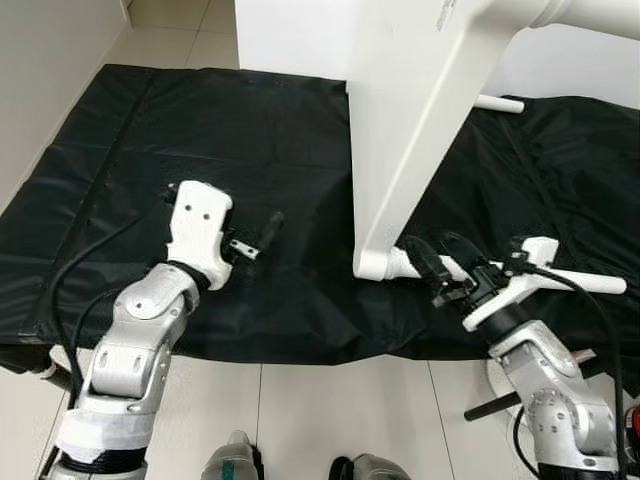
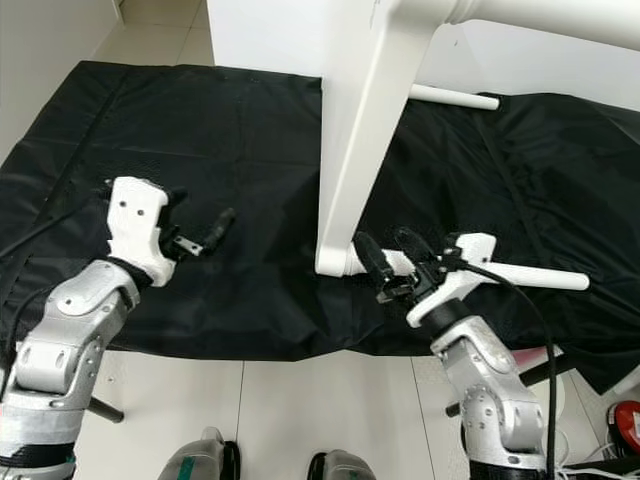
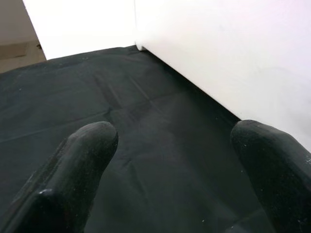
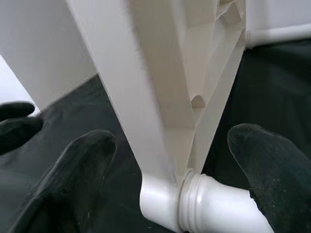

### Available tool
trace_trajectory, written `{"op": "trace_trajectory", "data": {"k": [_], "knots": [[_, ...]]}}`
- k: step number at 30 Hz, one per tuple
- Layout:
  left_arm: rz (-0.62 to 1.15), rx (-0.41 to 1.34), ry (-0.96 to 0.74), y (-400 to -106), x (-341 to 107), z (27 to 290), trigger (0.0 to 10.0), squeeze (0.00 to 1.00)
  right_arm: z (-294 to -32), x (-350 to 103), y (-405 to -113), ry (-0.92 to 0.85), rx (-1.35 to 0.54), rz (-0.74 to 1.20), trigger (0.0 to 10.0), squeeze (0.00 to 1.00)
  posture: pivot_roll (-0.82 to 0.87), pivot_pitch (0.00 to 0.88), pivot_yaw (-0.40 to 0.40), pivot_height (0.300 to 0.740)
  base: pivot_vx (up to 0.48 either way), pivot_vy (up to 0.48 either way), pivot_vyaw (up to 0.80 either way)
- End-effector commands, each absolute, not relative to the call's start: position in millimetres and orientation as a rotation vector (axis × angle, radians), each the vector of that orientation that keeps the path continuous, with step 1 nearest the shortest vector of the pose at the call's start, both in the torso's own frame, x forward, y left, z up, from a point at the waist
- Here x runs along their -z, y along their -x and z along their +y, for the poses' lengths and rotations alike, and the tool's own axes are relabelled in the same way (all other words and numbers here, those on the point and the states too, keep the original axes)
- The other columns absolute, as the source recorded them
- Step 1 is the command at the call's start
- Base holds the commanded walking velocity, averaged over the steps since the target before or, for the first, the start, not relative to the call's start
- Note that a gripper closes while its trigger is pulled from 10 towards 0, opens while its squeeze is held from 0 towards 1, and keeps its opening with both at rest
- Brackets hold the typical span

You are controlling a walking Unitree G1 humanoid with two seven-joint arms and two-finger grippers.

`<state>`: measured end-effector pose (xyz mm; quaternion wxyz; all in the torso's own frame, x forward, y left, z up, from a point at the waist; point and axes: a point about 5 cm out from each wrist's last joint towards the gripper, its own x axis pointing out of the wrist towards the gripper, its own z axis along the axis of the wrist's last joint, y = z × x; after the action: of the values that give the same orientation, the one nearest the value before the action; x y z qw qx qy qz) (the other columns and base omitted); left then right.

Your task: Building children table

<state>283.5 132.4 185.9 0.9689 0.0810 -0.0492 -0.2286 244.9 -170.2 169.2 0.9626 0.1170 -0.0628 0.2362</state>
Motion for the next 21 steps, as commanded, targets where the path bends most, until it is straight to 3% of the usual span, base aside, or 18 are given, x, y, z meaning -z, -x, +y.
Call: {"op": "trace_trajectory", "data": {"k": [1,10,21], "knots": [[-0.101,0.243,-0.151,-289.1,-183.8,138.4,10.0,0.00,-166.1,-169.2,-246.4,-0.194,-0.483,-0.130,10.0,0.00,0.07,0.041,-0.055,0.740,0.000,0.000,0.00],[-0.119,0.245,-0.145,-290.1,-184.3,131.5,10.0,0.00,-146.4,-163.6,-254.0,-0.081,-0.501,-0.133,10.0,0.00,0.07,0.037,-0.054,0.740,0.000,0.000,0.00],[-0.140,0.262,-0.160,-290.7,-184.6,127.5,10.0,0.00,-124.7,-163.6,-275.1,-0.022,-0.284,-0.190,10.0,0.00,0.08,0.031,-0.057,0.740,0.000,0.000,0.00]]}}
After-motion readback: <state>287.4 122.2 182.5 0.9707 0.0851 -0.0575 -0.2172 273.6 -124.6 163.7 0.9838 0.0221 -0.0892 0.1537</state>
